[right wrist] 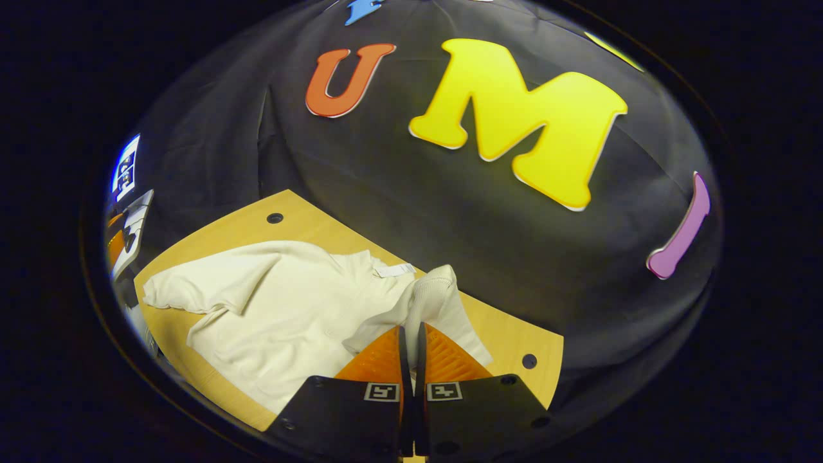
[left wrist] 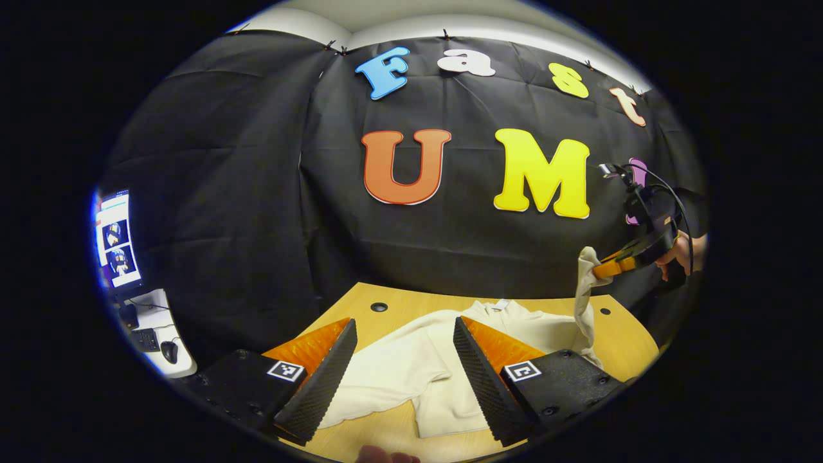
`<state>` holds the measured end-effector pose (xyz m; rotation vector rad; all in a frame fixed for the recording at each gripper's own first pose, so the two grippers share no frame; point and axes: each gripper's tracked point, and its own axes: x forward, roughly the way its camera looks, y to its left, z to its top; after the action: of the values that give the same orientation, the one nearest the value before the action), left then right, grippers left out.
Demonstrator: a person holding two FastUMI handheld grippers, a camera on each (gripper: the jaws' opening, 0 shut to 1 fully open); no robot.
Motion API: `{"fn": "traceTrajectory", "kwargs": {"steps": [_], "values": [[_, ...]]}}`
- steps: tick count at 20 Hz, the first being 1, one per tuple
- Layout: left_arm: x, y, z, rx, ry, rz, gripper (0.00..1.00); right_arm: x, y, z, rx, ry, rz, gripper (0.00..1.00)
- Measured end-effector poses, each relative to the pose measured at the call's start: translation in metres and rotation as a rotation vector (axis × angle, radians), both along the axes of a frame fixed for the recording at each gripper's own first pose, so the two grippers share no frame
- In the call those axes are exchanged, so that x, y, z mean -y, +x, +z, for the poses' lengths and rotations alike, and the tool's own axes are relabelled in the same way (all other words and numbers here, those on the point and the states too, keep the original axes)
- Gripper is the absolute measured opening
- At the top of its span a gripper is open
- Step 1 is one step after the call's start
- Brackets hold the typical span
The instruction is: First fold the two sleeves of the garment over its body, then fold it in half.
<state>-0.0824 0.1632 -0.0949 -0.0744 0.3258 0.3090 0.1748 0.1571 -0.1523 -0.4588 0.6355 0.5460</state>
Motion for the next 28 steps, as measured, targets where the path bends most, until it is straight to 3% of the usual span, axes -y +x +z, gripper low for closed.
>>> {"fn": "traceTrajectory", "kwargs": {"steps": [5, 11, 14, 18, 21, 23, 25, 26, 28], "values": [[0.003, -0.01, -0.013, -0.019, -0.005, -0.039, 0.97, -0.088, 0.0, -0.054, -0.058, -0.017, 0.091, 0.01], [0.014, -0.018, -0.04, -0.064, -0.022, -0.091, 0.97, -0.171, -0.008, -0.156, -0.175, -0.107, 0.197, 0.01], [0.006, -0.026, -0.051, -0.098, -0.033, -0.058, 0.97, -0.198, -0.002, -0.201, -0.223, -0.138, 0.176, 0.01], [-0.005, -0.028, -0.067, -0.131, -0.051, -0.034, 0.97, -0.225, 0.0, -0.224, -0.252, -0.101, 0.149, 0.05], [-0.009, -0.029, -0.071, -0.135, -0.07, -0.017, 0.97, -0.252, -0.008, -0.214, -0.263, 0.005, 0.169, 0.18], [-0.011, -0.029, -0.074, -0.143, -0.073, -0.011, 0.97, -0.266, -0.016, -0.202, -0.271, 0.067, 0.194, 0.57], [-0.015, -0.027, -0.076, -0.146, -0.064, -0.001, 0.97, -0.272, -0.022, -0.19, -0.259, 0.09, 0.211, 0.72], [-0.018, -0.026, -0.078, -0.146, -0.056, 0.001, 0.97, -0.273, -0.022, -0.183, -0.241, 0.1, 0.217, 0.7], [-0.023, -0.026, -0.081, -0.15, -0.033, -0.001, 0.97, -0.272, -0.029, -0.167, -0.215, 0.127, 0.21, 0.81]]}}
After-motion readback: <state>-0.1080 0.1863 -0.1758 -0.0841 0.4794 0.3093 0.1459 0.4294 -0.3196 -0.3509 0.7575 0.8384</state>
